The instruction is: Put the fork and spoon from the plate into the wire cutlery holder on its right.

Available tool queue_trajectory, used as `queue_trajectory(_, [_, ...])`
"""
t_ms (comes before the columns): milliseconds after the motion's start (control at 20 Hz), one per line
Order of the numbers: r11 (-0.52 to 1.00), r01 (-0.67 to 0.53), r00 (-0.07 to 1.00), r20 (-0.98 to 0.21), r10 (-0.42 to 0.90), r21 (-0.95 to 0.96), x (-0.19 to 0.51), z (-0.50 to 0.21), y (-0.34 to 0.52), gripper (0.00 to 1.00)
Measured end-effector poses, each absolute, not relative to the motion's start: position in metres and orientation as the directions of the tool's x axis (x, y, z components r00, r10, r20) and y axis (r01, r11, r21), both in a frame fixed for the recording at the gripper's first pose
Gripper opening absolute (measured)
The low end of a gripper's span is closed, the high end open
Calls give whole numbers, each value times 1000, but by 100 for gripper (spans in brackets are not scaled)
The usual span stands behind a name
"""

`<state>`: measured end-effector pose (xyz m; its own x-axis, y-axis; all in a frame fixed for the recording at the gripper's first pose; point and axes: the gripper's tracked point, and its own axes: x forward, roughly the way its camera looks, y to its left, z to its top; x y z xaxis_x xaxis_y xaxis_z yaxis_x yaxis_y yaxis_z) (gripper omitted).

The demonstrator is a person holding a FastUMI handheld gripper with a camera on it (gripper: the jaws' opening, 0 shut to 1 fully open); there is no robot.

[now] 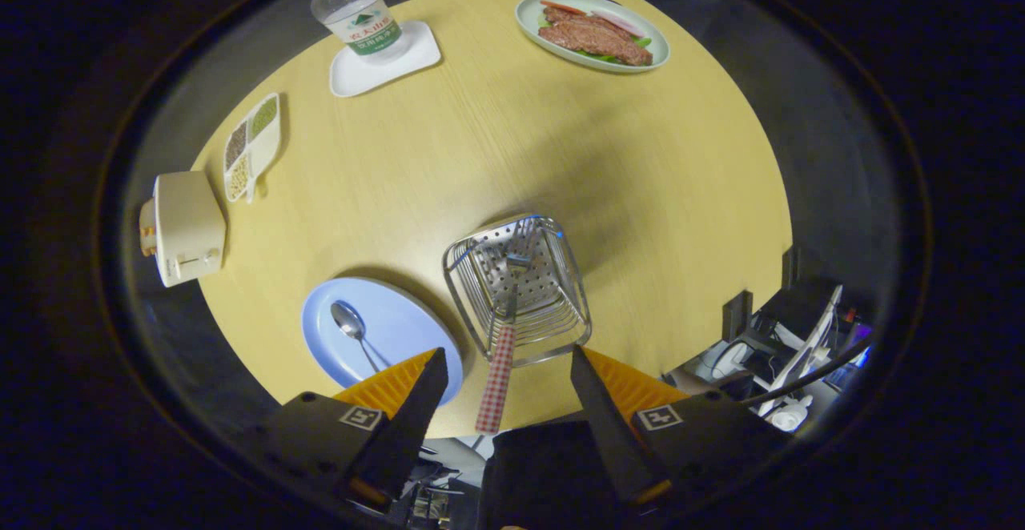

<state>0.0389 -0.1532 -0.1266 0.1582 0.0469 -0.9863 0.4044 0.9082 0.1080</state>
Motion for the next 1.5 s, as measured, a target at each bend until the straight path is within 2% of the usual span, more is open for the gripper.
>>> queue_trajectory(400, [886,427,340,-940,29,182,11,-77,-120,98])
queue_trajectory(650, [913,357,406,-913,40,198,-14,-61,-79,98])
queue_trajectory(950, [951,241,537,-843,37,195,-31,-70,-36,97])
queue_trajectory(1500, [962,182,771,-636,-12,203,-19,-134,-22,94])
